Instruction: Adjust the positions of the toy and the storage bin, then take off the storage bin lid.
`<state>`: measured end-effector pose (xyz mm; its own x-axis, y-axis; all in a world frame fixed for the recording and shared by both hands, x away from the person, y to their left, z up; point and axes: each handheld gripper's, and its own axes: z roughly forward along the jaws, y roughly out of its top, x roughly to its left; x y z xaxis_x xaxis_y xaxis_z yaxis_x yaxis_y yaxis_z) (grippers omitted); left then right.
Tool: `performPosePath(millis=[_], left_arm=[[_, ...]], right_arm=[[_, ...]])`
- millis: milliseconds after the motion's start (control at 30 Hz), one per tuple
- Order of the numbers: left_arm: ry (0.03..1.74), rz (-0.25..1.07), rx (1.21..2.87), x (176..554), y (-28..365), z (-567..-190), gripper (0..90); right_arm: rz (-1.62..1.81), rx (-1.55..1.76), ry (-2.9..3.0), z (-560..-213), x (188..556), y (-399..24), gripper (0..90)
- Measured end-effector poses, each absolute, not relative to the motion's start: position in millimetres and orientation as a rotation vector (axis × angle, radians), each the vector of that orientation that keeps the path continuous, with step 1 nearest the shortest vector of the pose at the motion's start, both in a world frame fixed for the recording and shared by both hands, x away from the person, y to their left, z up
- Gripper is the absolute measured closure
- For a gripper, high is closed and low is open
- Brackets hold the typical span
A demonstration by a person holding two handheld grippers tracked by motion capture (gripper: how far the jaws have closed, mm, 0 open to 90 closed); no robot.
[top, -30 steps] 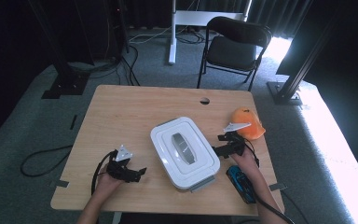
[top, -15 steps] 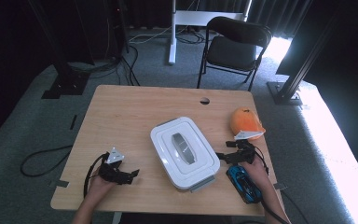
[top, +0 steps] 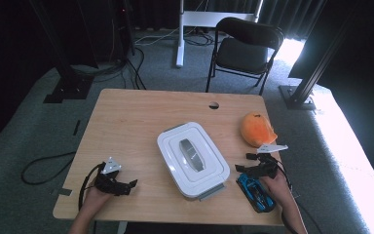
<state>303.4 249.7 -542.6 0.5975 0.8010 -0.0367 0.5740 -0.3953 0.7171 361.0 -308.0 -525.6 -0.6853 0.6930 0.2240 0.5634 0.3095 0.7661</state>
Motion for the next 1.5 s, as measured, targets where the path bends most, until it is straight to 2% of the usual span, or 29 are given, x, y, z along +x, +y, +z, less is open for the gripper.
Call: performPosePath(millis=[600, 800, 1500], left_arm=[[1.126, 0.42, 2.135, 301, 261, -546, 1.0], [1.122, 0.458, 2.166, 301, 258, -547, 1.0], [1.143, 0.467, 2.157, 301, 257, -547, 1.0]], right_arm=[[1.368, 1.209, 2.329, -515, 348, -330, 14.2], [1.386, 1.169, 2.317, -499, 339, -328, 14.2], [1.495, 1.046, 2.276, -444, 330, -303, 13.1]])
